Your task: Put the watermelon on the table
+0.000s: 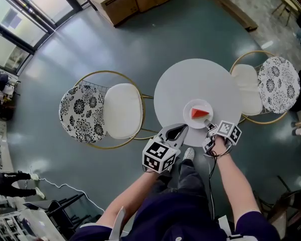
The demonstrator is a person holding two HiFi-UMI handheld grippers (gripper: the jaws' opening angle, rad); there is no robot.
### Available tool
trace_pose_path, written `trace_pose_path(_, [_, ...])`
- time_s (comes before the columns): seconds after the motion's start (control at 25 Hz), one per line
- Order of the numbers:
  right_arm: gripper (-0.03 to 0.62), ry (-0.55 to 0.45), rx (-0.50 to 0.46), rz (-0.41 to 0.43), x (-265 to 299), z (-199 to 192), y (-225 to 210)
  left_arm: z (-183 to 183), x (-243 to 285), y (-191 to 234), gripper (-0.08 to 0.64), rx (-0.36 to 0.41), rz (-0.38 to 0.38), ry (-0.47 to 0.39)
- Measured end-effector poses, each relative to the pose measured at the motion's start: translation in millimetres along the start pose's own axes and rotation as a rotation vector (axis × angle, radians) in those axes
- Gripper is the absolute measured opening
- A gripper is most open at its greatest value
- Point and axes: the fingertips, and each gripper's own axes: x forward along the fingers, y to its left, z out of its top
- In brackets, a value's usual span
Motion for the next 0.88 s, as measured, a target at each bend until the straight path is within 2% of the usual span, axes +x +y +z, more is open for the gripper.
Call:
trace_pose_path(0.28, [0.052,0.026,-0.138,-0.121,2,0,-4,-1,1,-5,0.003,0.004,-0.012,0.005])
trace_pose_path(0.44, [0.063,0.032,-0.216,-0.218,1,3,-13,-2,2,-6,0.005,0.005,-0.015,0.008])
trace_pose_path(0.88, [0.075,0.062,-0.369,-0.335,0,3,-16,0,-1,-8,0.004,0.009,-0.025,0.007])
